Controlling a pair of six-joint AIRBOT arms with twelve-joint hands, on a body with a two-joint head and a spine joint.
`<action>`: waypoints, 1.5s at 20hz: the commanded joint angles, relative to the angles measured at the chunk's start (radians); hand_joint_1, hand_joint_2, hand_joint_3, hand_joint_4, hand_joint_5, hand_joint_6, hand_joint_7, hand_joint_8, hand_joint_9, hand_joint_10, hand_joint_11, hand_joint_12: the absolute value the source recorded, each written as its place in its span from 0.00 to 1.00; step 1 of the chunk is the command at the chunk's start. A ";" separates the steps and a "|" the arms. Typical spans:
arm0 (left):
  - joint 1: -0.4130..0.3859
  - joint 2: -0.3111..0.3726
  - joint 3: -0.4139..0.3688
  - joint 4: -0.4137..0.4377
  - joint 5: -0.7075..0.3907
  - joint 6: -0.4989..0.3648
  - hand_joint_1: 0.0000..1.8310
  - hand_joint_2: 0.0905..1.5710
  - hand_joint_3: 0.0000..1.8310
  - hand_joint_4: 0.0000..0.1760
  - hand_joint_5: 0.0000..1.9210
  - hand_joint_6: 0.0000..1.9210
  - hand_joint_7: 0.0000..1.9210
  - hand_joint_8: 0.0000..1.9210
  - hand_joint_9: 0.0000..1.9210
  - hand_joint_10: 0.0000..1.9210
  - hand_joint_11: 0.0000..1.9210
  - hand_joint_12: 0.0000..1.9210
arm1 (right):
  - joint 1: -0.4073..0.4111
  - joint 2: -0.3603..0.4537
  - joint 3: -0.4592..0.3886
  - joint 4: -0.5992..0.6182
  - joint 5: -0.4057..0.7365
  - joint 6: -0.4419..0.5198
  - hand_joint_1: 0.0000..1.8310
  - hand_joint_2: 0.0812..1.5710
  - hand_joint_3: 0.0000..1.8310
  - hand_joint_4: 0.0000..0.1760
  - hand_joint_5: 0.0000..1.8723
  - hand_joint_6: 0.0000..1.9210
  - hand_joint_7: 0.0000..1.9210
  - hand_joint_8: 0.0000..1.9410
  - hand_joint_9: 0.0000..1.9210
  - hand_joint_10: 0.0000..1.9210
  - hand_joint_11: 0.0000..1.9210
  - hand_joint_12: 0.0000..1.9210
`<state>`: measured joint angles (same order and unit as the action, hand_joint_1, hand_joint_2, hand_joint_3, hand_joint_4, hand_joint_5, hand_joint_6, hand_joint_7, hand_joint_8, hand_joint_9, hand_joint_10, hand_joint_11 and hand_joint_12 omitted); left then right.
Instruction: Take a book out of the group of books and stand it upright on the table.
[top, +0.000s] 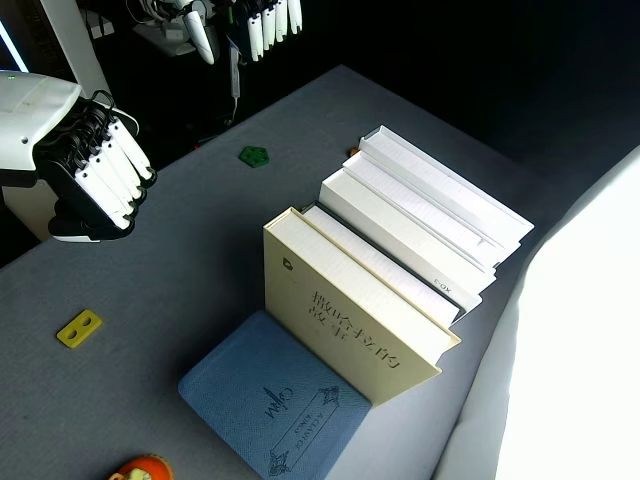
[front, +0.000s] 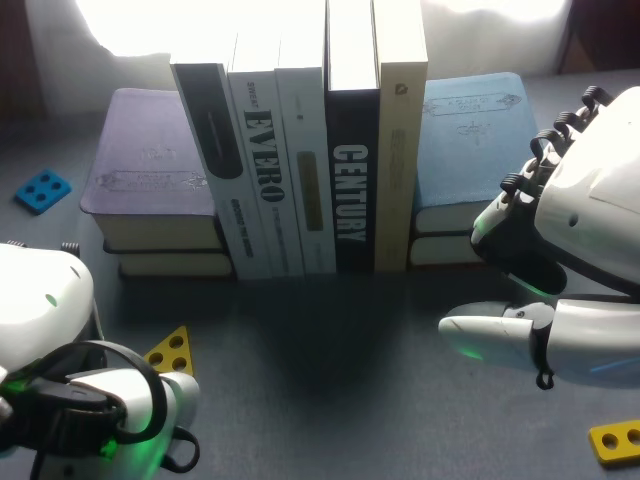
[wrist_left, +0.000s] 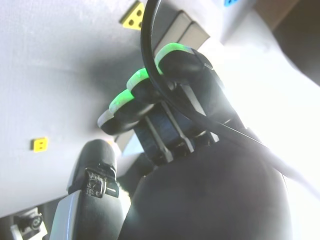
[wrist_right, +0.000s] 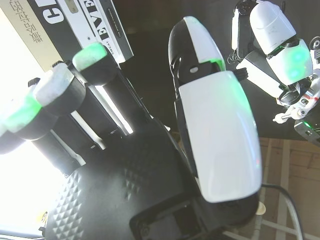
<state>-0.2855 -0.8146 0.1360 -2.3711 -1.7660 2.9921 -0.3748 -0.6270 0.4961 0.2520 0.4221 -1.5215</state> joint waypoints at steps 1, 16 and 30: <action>-0.008 0.001 -0.004 0.082 0.003 0.007 0.00 0.79 0.07 0.31 0.04 0.04 0.03 0.02 0.03 0.04 0.00 0.20 | 0.009 0.000 -0.003 -0.008 0.118 -0.002 0.00 0.69 0.12 0.00 0.00 0.01 0.00 0.00 0.00 0.00 0.00 0.00; -0.007 0.001 -0.004 0.082 0.003 0.007 0.00 0.82 0.00 0.29 0.05 0.00 0.05 0.00 0.05 0.00 0.00 0.17 | 0.011 -0.076 -0.063 0.475 0.477 -0.454 0.00 0.76 0.01 0.00 0.00 0.00 0.00 0.00 0.00 0.00 0.00 0.00; -0.007 0.001 -0.003 0.081 0.003 0.006 0.00 0.81 0.00 0.31 0.05 0.00 0.05 0.00 0.04 0.00 0.00 0.20 | 0.020 -0.380 0.091 0.495 0.647 -0.521 0.00 0.74 0.00 0.12 0.03 0.01 0.00 0.00 0.00 0.00 0.00 0.00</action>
<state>-0.2836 -0.8146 0.1349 -2.3749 -1.7668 2.9948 -0.3645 -1.0176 0.5911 0.8192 0.9707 -2.0445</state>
